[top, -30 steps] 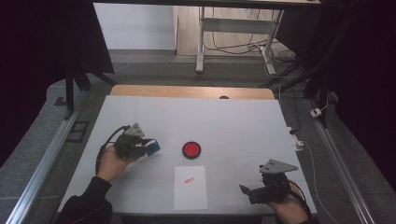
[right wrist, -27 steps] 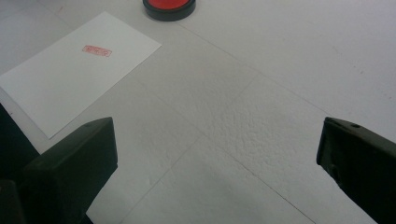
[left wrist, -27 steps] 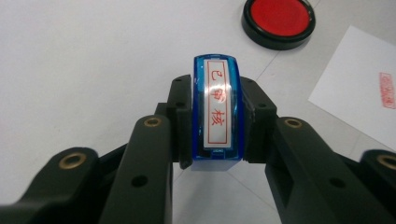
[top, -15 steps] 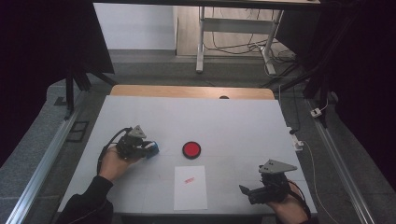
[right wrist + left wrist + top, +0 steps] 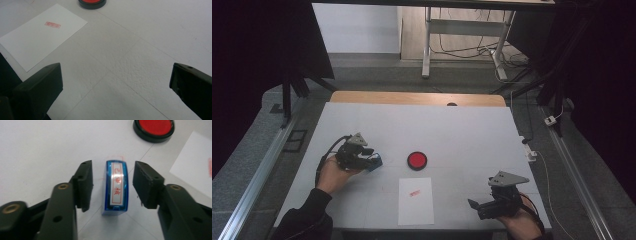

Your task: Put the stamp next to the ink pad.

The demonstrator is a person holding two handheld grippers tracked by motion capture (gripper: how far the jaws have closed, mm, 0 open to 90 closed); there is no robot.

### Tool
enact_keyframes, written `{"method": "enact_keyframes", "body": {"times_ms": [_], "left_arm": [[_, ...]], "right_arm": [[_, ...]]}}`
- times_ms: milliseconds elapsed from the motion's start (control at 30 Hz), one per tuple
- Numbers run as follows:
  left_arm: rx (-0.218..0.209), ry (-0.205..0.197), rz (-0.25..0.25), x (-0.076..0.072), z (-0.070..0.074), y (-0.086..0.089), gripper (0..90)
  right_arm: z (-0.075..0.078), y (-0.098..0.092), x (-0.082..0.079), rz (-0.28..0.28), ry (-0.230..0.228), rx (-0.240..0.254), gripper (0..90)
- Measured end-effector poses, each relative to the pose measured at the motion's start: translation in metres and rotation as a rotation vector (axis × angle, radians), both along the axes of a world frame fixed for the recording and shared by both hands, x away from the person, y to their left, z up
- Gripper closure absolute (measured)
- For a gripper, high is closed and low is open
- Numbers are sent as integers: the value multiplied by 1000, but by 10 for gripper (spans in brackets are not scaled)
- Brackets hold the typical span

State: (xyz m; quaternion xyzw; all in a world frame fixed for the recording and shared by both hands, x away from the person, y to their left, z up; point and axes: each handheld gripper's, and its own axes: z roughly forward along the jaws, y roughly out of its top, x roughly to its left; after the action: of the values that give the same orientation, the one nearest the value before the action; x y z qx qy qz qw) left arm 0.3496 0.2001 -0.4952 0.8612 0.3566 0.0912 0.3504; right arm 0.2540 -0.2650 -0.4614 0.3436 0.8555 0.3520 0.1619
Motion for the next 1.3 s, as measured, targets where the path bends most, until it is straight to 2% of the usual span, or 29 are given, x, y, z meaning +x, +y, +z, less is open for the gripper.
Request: {"method": "enact_keyframes", "body": {"times_ms": [100, 333, 433, 600, 867, 1300], "left_arm": [[-33, 15, 0, -3, 5, 0, 413], [-49, 13, -14, -16, 15, -1, 257], [-86, 16, -18, -22, 18, 2, 208], [-125, 17, 6, -33, 24, 6, 148], [-187, 19, 39, -51, 31, 18, 127], [-212, -1, 82, -89, 33, 33, 76]], "right_arm": [[0, 0, 0, -1, 0, 1, 0], [0, 0, 0, -4, -2, 1, 0], [1, -1, 0, -12, -2, 6, 0], [1, -2, 1, -21, 0, 18, 0], [1, -3, 1, -26, 4, 27, 0], [1, -5, 2, -41, 7, 48, 0]]}}
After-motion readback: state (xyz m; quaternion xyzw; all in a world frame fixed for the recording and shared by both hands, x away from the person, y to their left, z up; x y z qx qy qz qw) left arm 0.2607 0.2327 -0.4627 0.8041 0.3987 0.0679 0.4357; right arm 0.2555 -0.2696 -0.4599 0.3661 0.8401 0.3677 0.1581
